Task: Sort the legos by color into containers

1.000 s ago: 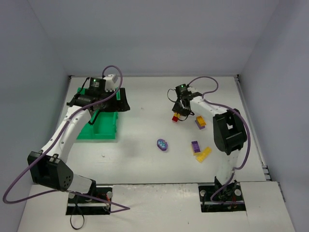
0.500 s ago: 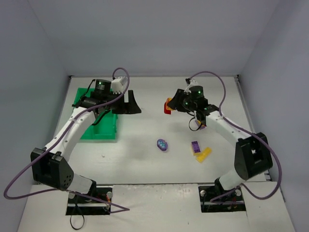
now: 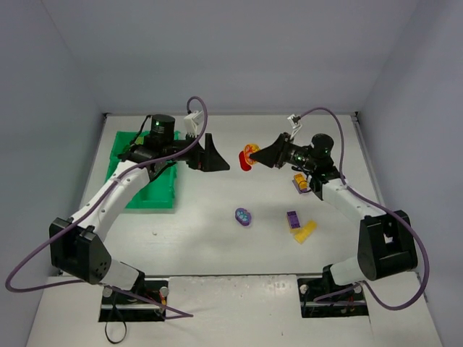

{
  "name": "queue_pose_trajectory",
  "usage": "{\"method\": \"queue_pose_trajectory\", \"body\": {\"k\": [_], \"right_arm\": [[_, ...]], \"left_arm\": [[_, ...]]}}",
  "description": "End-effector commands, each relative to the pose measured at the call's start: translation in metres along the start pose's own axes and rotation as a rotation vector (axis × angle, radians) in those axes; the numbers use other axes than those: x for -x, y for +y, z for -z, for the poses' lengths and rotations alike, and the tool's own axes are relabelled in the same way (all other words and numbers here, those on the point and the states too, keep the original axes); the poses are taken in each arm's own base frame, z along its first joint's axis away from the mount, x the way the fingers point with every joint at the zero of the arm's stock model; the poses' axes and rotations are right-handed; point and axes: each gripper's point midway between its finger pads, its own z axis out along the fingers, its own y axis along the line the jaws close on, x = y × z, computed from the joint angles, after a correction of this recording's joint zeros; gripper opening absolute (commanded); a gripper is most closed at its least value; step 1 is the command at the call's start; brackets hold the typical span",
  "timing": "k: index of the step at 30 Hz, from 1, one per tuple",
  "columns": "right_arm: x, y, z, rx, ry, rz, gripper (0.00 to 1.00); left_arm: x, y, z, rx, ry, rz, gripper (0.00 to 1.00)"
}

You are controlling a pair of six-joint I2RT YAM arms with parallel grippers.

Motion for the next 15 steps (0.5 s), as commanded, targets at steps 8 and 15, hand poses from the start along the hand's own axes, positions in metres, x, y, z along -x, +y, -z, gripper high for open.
{"method": "queue_pose_trajectory", "body": {"k": [8, 15], "right_arm": [[0.032, 0.104, 0.022, 0.396, -0.041, 0.224, 0.00], [0.034, 0.117, 0.027, 0.447, -0.038, 0.232, 0.00]], "left_arm": [[0.032, -0.066, -0.007, -0.232, -0.069, -0.197, 0.79], [0.044, -0.084, -0.010, -0.317, -0.124, -0.239, 0.79]]}}
